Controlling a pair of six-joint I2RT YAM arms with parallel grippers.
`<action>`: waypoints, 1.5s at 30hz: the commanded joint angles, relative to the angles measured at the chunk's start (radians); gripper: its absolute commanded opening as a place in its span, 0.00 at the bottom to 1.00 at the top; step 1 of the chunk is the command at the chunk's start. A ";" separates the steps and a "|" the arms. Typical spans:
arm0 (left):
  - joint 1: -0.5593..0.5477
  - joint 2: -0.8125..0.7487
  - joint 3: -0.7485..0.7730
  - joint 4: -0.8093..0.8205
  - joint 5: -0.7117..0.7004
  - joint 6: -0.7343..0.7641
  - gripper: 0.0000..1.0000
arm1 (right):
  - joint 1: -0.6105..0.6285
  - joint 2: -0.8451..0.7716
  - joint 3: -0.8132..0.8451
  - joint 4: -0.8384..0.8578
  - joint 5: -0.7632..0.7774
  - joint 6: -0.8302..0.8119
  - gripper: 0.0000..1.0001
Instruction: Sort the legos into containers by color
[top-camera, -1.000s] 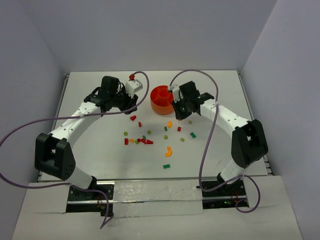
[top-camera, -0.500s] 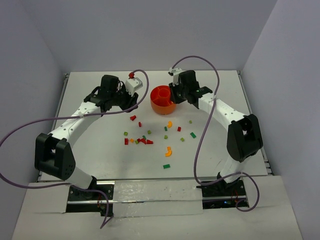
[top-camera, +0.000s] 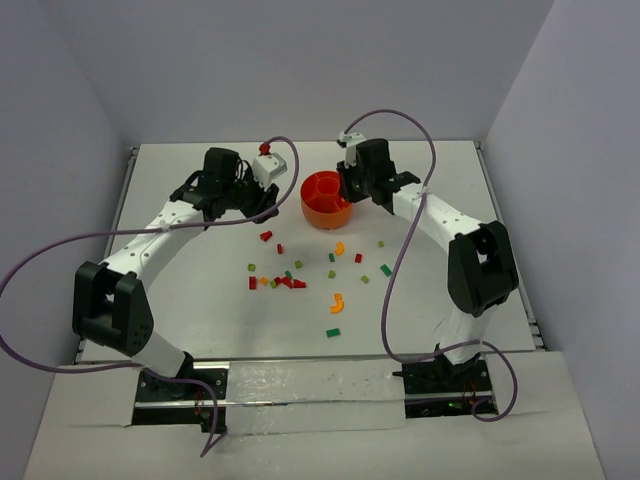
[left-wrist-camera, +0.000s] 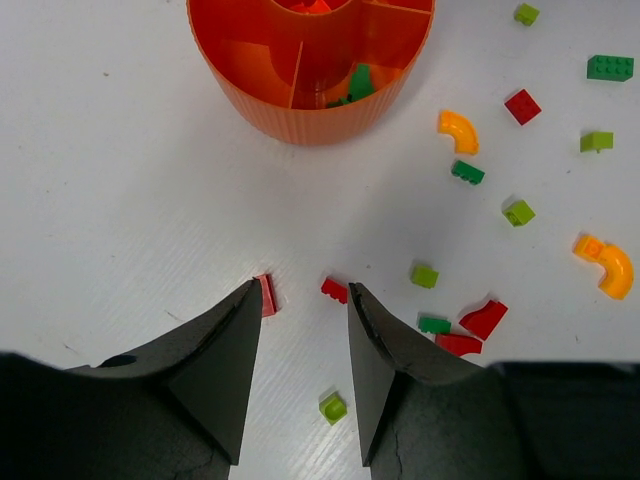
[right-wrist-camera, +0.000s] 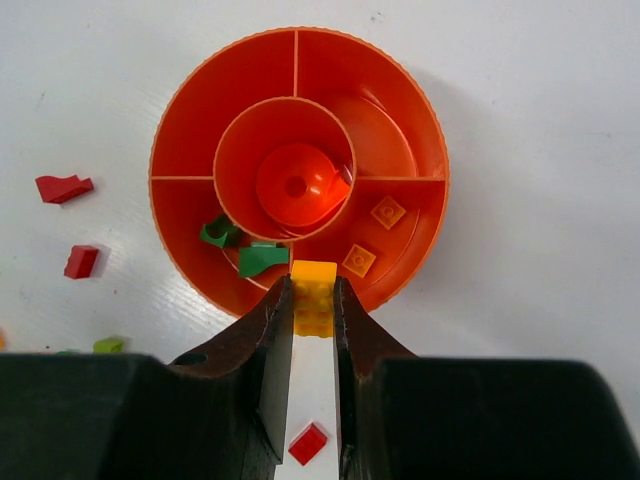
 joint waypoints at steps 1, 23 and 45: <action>0.005 0.004 0.058 0.028 0.027 -0.006 0.49 | -0.016 0.028 0.049 0.046 0.012 0.014 0.07; -0.025 -0.006 0.145 -0.101 0.271 0.186 0.51 | -0.073 -0.082 0.035 0.033 -0.045 0.079 0.71; -0.531 0.679 0.818 -0.564 0.289 0.910 0.49 | -0.634 -0.417 -0.288 -0.163 -0.216 0.053 1.00</action>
